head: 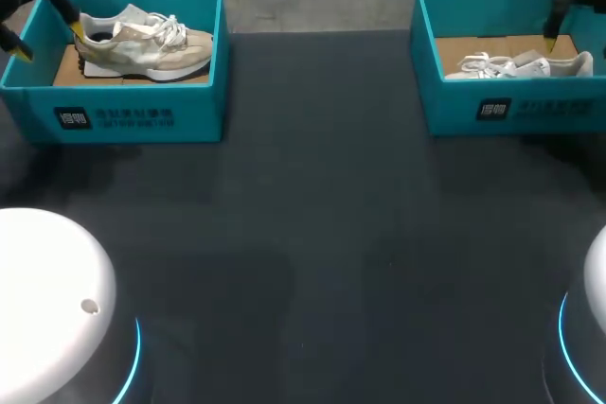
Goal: Take the shoe out of the shoebox, open the shoe tongue, remove and reinsert the insole, then place the shoe into the shoebox
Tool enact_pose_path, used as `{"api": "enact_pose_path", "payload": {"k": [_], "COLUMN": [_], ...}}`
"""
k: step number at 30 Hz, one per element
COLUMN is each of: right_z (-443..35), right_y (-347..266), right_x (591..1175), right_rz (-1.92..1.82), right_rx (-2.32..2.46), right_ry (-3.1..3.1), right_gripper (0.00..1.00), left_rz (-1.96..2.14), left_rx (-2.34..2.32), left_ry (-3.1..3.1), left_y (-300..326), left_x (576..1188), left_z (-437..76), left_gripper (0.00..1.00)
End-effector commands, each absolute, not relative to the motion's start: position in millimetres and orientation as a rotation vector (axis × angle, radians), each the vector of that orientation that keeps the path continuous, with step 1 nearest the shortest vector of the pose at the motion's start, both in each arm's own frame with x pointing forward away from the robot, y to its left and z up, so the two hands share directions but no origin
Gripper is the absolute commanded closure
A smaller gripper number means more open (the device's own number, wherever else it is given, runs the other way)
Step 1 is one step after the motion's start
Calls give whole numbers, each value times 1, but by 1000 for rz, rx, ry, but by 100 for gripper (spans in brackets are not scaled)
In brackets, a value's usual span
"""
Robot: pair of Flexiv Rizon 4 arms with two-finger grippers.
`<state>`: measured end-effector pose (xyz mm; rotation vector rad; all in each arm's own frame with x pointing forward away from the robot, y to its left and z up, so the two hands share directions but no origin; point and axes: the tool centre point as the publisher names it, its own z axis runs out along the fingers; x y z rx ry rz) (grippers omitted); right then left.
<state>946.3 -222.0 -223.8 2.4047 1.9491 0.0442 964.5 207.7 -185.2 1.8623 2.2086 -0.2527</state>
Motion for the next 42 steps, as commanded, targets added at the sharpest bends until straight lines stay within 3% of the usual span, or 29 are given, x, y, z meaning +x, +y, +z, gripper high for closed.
{"api": "enact_pose_path", "payload": {"k": [1, 19, 32, 42], "right_z": [-223, -223, -223, -223], "right_y": [-222, -222, -222, -222], "right_x": [946, 946, 946, 946], "right_rz": [43, 43, 43, 43], "right_rx": [2406, 2406, 2406, 2406], "right_ry": [1947, 1947, 1947, 1947], "right_gripper": [0, 0, 0, 0], "left_rz": [-266, 14, 14, 91], "left_rx": [1905, 2126, 2126, 2170], "left_ry": [2214, 2233, 2233, 2174], "left_y": [215, 262, 262, 268], "left_x": [996, 1107, 1107, 1152], "left_z": [-182, -183, -183, -213], "left_gripper": [0, 0, 0, 0]}}
